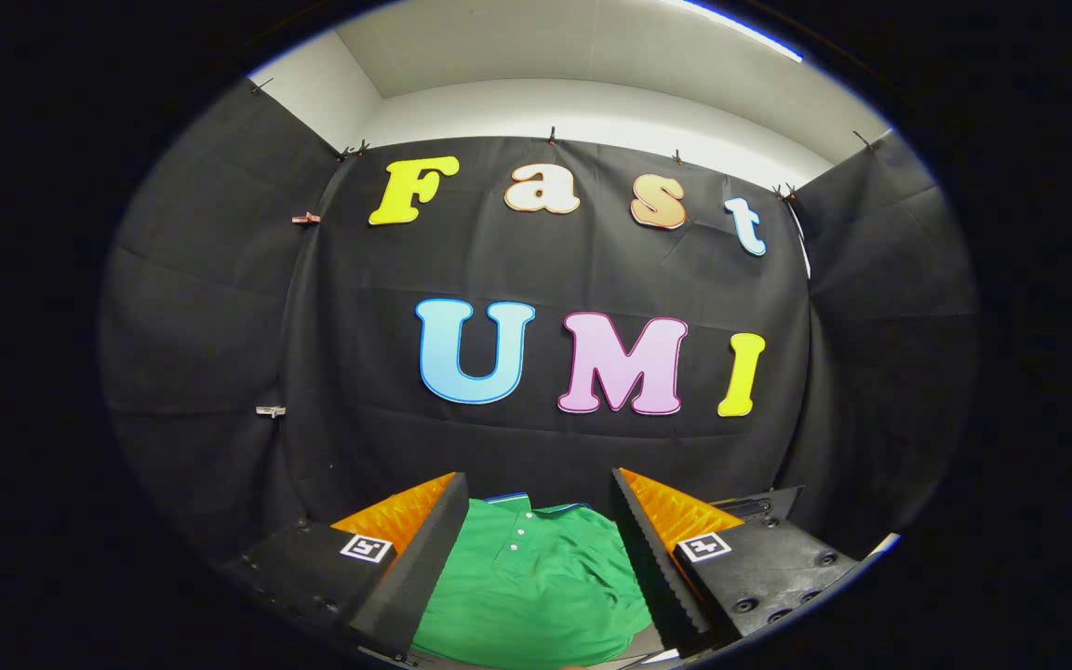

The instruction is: Put the clothes into the washing machine and then close the washing machine lid.

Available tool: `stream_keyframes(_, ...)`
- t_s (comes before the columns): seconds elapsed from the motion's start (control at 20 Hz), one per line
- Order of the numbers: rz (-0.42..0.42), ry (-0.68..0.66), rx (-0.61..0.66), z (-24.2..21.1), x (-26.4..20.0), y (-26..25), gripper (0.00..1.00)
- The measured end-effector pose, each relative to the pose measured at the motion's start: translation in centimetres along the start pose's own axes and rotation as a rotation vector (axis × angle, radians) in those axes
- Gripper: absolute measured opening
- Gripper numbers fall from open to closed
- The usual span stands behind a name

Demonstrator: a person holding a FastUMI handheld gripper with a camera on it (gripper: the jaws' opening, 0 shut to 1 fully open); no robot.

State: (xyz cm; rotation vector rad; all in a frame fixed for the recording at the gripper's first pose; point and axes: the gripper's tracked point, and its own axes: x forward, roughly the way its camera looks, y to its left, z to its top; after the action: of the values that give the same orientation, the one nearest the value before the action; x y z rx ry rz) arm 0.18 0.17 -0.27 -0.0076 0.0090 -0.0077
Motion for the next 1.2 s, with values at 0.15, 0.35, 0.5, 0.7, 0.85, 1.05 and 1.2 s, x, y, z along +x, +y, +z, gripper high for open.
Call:
stream_keyframes(0.15, 0.002, 0.004, 0.002, 0.1, 0.1, 0.0, 0.95)
stream_keyframes(0.35, 0.004, 0.005, 0.0, 0.0, 0.1, 0.0, 0.95)
stream_keyframes(0.5, 0.01, 0.017, 0.001, -0.3, 0.2, 0.1, 0.95)
stream_keyframes(0.7, 0.045, 0.084, 0.015, -2.3, 0.8, 0.5, 0.95)
stream_keyframes(0.85, 0.057, 0.124, -0.039, -3.6, 1.4, 0.8, 0.95)
stream_keyframes(1.05, 0.101, 0.177, -0.099, -5.4, 1.8, 1.4, 0.95)
stream_keyframes(1.2, 0.084, 0.164, -0.096, -4.9, 2.2, 1.3, 0.95)
